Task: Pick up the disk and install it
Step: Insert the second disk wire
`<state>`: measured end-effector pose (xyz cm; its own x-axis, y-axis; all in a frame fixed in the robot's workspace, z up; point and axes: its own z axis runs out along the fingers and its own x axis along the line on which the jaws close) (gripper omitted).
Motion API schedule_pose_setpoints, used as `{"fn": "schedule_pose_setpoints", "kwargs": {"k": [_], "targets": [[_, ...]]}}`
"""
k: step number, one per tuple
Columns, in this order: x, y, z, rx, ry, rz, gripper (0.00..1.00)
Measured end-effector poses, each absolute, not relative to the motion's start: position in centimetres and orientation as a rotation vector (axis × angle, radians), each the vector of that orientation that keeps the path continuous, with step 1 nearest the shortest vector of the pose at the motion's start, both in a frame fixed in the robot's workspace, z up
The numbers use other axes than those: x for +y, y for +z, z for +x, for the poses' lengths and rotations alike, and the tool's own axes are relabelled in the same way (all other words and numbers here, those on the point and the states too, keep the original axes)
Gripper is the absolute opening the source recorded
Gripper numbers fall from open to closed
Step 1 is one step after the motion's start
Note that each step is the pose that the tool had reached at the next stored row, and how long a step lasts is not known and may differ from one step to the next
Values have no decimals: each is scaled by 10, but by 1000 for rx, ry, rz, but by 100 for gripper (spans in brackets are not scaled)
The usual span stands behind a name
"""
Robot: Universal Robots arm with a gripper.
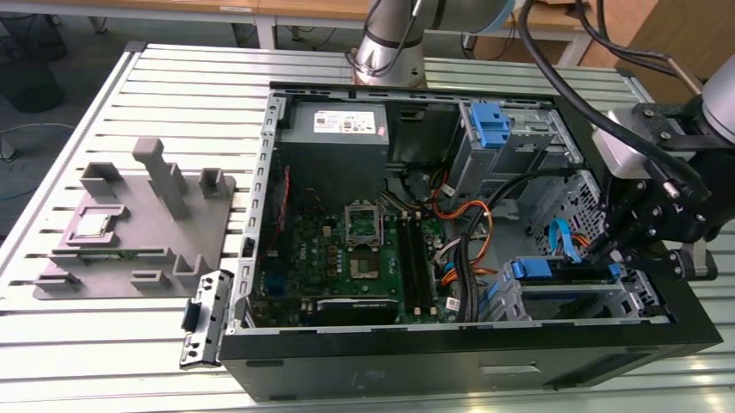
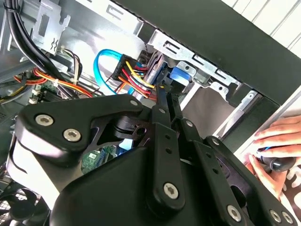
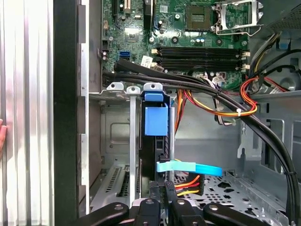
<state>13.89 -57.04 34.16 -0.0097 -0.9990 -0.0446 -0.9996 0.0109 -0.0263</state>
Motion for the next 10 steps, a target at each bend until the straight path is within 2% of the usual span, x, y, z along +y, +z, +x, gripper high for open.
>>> {"fn": "schedule_pose_setpoints", "kwargs": {"k": [10], "targets": [[-570,337,138,2197,20,-2175,16]]}}
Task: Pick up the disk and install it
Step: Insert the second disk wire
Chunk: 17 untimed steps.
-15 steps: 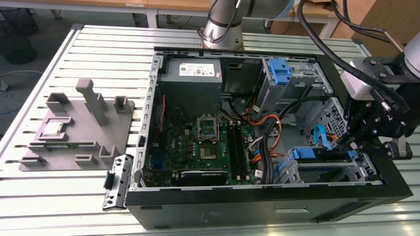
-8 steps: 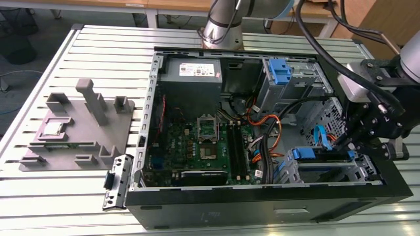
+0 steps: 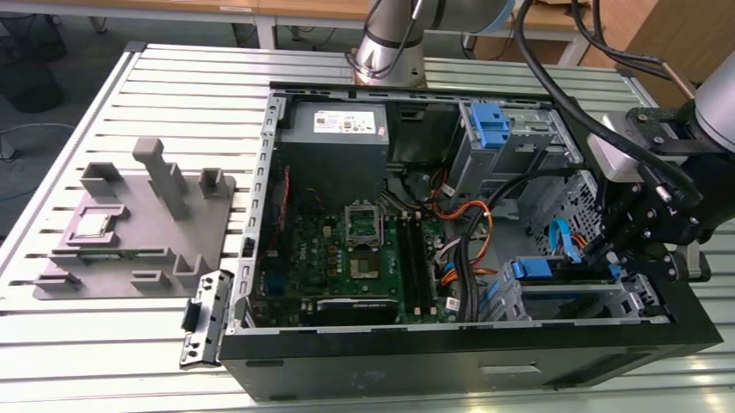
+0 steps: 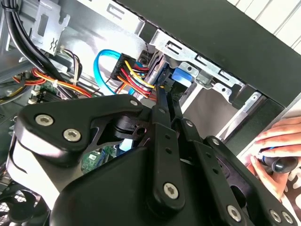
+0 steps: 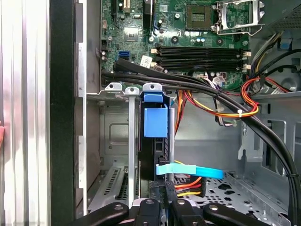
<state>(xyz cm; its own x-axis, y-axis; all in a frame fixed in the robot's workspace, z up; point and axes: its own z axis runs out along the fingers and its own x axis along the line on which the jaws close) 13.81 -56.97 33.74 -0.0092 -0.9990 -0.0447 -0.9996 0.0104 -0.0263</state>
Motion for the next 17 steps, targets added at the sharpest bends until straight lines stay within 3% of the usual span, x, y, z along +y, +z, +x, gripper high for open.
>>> {"fn": "schedule_pose_setpoints", "kwargs": {"k": [8,9,17], "targets": [[-570,337,138,2197,20,-2175,17],[-570,337,138,2197,20,-2175,24],[-566,336,138,2196,20,-2175,24]]}}
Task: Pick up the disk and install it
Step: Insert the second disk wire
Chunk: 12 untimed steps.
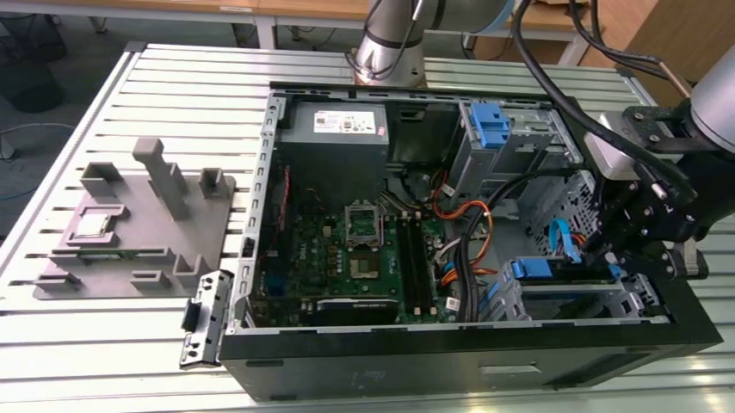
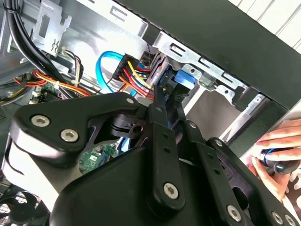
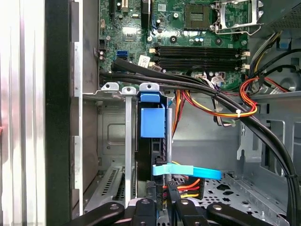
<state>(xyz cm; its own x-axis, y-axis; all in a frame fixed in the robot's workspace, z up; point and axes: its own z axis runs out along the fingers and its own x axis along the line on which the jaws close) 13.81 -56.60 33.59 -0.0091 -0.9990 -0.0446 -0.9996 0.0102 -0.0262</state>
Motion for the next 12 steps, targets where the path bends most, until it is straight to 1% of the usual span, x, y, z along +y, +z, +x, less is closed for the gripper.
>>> {"fn": "schedule_pose_setpoints", "kwargs": {"k": [4,12], "targets": [[-561,335,138,2194,20,-2178,24],[-561,335,138,2194,20,-2178,24]]}}
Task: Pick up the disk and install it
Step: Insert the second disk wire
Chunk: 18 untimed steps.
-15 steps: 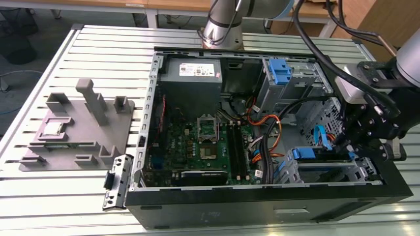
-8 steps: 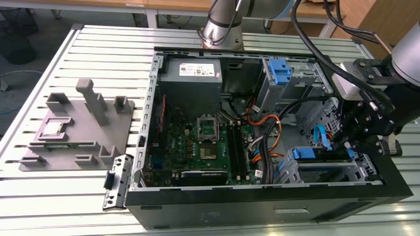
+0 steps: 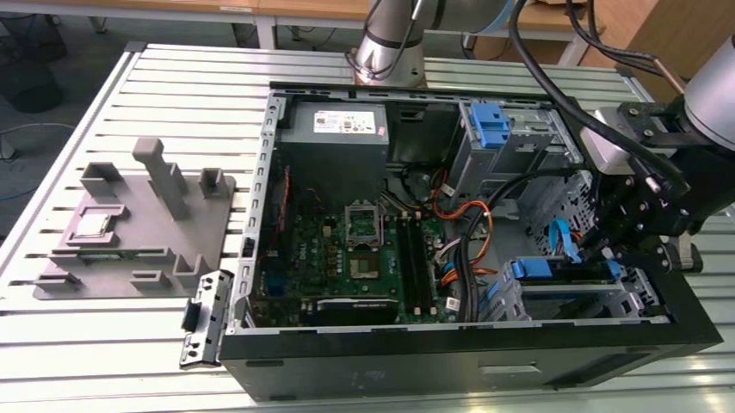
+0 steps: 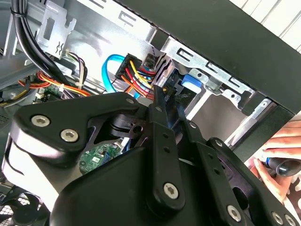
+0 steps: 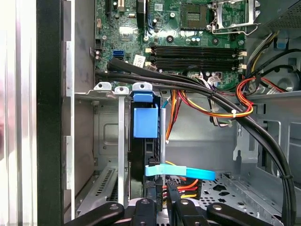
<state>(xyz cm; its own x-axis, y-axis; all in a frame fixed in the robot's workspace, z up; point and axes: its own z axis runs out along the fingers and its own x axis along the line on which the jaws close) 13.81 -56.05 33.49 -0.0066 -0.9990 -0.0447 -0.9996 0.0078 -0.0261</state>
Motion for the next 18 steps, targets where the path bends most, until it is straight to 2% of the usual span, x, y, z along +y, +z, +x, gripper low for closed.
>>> {"fn": "schedule_pose_setpoints", "kwargs": {"k": [1,2,10,15,18], "targets": [[-560,335,138,2194,20,-2178,22],[-560,335,138,2194,20,-2178,16],[-560,337,138,2195,18,-2179,16],[-560,337,138,2218,-35,-2203,16],[-557,337,138,2221,-44,-2207,16]]}}
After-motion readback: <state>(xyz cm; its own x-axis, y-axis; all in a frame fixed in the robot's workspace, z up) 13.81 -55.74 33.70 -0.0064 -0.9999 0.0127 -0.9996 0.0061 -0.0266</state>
